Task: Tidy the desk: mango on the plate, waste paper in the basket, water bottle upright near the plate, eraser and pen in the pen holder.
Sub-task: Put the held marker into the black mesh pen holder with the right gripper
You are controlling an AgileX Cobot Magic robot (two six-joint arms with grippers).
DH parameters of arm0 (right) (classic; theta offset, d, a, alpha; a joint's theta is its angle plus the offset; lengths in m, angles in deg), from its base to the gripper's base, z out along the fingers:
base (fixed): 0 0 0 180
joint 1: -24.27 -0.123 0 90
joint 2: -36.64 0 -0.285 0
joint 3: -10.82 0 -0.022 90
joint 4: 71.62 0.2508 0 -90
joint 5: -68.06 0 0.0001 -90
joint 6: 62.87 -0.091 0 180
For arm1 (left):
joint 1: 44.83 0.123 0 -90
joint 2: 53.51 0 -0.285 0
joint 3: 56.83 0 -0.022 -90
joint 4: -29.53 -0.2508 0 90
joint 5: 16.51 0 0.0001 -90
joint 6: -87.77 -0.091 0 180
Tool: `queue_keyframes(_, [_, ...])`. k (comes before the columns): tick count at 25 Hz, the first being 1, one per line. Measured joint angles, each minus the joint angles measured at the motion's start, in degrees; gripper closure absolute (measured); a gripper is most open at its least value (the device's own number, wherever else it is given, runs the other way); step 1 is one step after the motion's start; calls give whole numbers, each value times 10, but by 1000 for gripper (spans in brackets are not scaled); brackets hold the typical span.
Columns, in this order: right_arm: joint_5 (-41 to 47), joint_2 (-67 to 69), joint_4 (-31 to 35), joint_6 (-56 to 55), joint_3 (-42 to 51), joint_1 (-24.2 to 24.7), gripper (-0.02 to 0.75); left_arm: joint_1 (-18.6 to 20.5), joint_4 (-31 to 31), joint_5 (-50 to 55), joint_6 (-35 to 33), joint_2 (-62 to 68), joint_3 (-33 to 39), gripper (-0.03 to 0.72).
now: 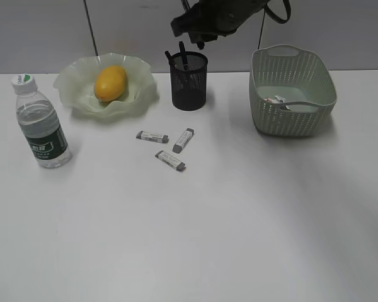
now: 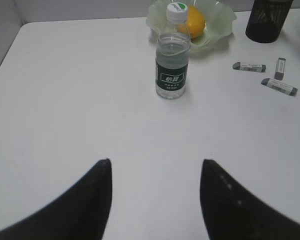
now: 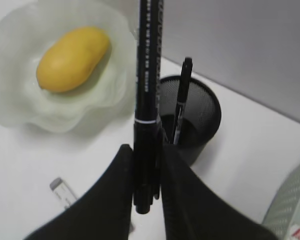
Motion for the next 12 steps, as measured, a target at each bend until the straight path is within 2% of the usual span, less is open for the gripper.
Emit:
queue_keyframes(6, [-131, 24, 2, -19, 1, 3, 601, 0, 0, 0, 0, 0, 0, 260])
queue_keyframes(12, [-166, 72, -3, -67, 1, 11, 601, 0, 0, 0, 0, 0, 0, 260])
